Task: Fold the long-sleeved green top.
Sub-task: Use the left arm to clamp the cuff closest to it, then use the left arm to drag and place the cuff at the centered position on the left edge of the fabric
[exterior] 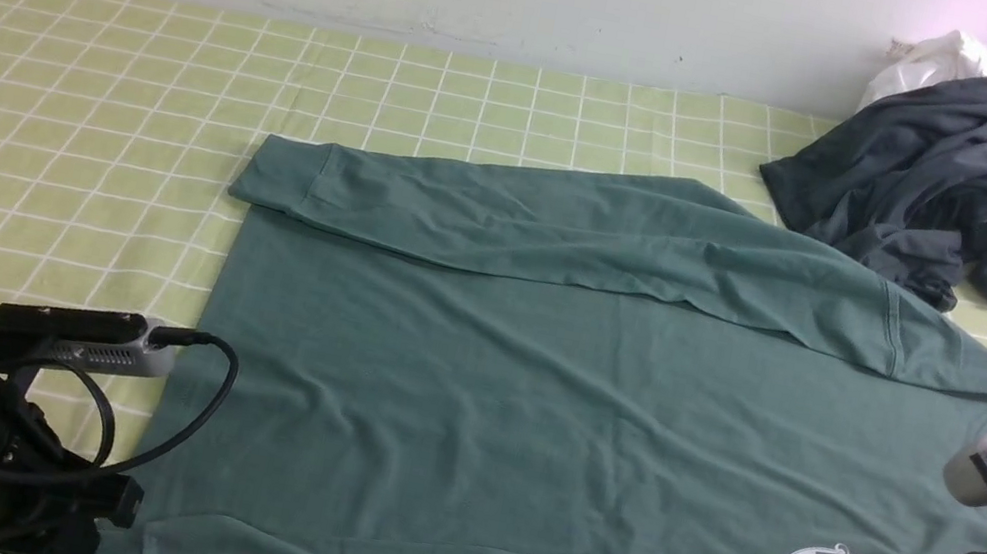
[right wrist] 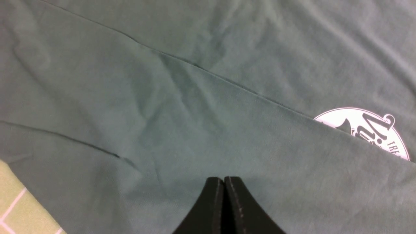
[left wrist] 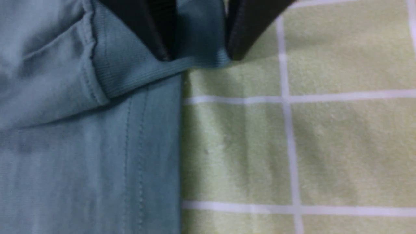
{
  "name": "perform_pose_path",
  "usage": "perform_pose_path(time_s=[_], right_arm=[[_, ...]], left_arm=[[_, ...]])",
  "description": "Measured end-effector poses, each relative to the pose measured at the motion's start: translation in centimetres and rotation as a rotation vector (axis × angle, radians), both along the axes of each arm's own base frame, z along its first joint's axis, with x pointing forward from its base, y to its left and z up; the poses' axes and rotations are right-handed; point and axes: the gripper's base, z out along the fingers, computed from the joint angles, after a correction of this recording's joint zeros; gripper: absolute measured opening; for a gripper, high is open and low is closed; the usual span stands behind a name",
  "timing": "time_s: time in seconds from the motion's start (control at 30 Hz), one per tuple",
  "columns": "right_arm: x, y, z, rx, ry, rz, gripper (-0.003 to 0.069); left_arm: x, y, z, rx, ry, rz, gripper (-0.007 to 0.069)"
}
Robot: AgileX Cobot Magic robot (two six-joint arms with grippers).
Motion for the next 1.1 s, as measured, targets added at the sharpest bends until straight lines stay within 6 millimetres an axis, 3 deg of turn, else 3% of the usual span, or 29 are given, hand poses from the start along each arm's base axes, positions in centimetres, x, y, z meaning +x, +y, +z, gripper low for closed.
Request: perform_pose_path(time_s=[0.1,0.23,0.43,0.6,0.7,0.77,1.0,1.1], right_arm=[[0.0,0.0,0.0,0.0,-0.001,0.0,-0.0014],[0.0,0.0,0.0,0.0,-0.001,0.0,-0.0014],[0.0,0.0,0.0,-0.001,-0.001,0.0,-0.0014],[0.0,0.0,0.0,-0.001,-0.001,0.0,-0.0014],[0.0,0.0,0.0,-0.001,-0.001,0.0,-0.0014],[0.0,0.0,0.0,-0.001,-0.001,0.0,-0.0014],[0.0,0.0,0.0,-0.002,-0.002,0.001,-0.0014],[0.0,0.0,0.0,-0.003,-0.002,0.001,-0.0014]], left_arm=[[-0.3,-0.1,0.6,-0.01,-0.025,0.011,0.0036],[-0.7,-0.1,2.0,-0.016,-0.083,0.011,0.0027],[-1.9,-0.2,5.6,-0.009,-0.257,-0.057,0.0027],[-1.0,-0.1,10.4,0.022,-0.477,-0.117,0.0027],[1.3,-0.3,13.4,0.017,-0.537,-0.138,0.0027],[3.2,-0.5,14.1,0.007,-0.523,-0.15,0.0027],[12.9,-0.7,11.7,0.007,-0.413,-0.184,0.0027],[17.2,-0.8,8.9,0.012,-0.314,-0.209,0.003]])
